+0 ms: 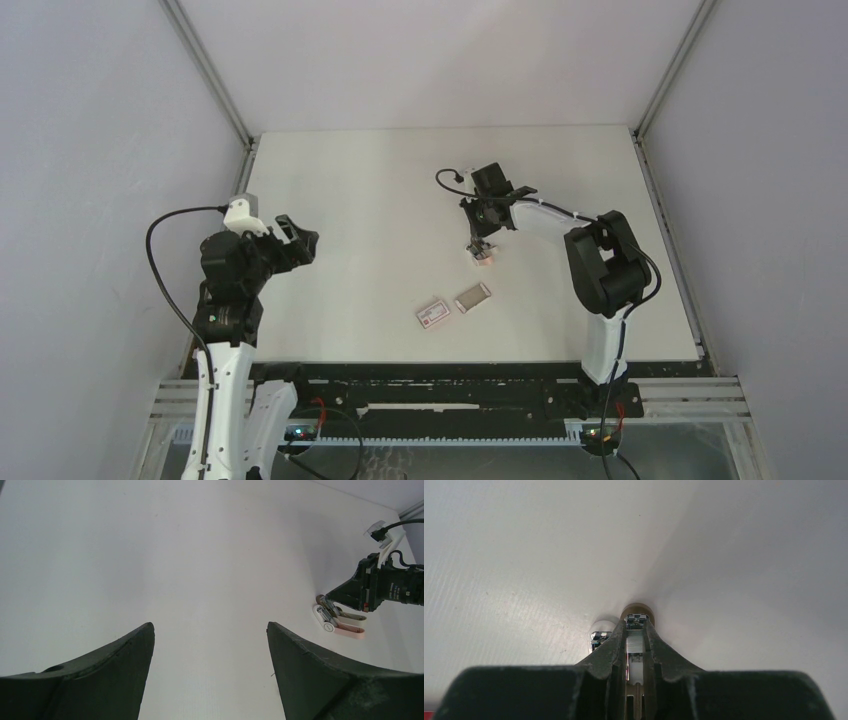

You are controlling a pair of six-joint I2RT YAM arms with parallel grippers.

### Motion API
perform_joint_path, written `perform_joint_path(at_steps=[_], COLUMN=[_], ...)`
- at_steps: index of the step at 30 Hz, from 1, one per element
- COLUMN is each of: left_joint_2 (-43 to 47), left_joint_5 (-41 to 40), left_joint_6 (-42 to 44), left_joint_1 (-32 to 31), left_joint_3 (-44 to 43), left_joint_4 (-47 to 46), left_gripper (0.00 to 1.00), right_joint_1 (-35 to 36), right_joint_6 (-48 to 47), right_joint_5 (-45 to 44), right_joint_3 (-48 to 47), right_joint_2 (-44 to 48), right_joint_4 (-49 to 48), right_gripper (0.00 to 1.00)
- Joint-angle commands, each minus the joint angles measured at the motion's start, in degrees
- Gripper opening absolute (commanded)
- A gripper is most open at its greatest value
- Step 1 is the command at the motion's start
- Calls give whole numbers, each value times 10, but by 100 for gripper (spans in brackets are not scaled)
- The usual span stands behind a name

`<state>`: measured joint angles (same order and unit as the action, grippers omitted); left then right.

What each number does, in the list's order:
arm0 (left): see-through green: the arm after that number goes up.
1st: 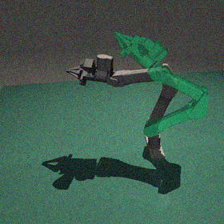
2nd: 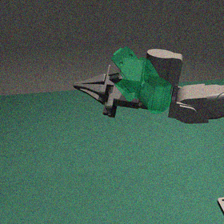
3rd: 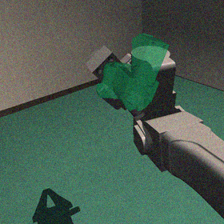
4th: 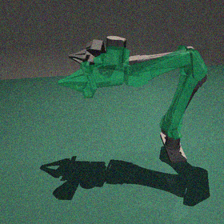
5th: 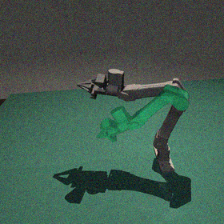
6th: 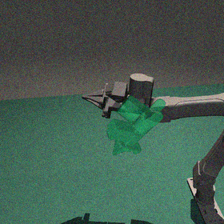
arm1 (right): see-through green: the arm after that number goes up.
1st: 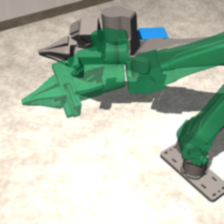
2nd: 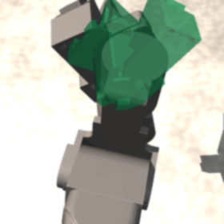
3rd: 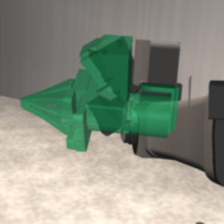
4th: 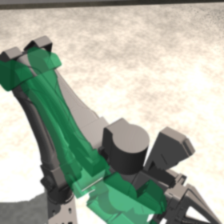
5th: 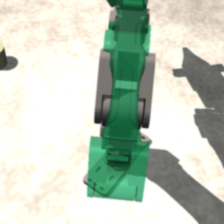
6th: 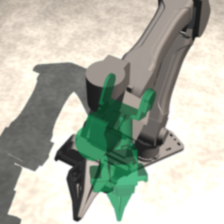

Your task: Load the staples into the stapler

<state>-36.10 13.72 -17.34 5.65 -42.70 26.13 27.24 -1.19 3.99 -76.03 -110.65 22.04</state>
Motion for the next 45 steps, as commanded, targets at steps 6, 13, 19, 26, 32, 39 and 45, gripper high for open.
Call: perform_joint_path(at_steps=[6, 13, 19, 26, 32, 39, 45], left_joint_2=[6, 6, 6, 6, 6, 6, 7], left_joint_5=[4, 3, 3, 3, 3, 3, 3], left_joint_6=[12, 12, 12, 12, 12, 12, 12], left_joint_1=[4, 4, 4, 5, 4, 4, 4], left_joint_3=[-1, -1, -1, -1, -1, -1, -1], left_joint_4=[-15, -15, -15, -16, -15, -15, -15], left_gripper=[87, 87, 87, 87, 87, 87, 87], right_joint_1=[-10, -9, -7, -5, -4, -4, -4], right_joint_6=[-7, -7, -5, -5, -5, -4, -4], right_joint_5=[3, 7, 10, 22, 28, 33, 34], right_joint_3=[-18, -18, -18, -18, -19, -22, -22], right_joint_2=[-7, -9, 2, 16, 11, 10, 9], right_joint_4=[-13, -10, -13, -15, -13, -11, -9], right_gripper=[9, 9, 9, 9, 9, 9, 8])
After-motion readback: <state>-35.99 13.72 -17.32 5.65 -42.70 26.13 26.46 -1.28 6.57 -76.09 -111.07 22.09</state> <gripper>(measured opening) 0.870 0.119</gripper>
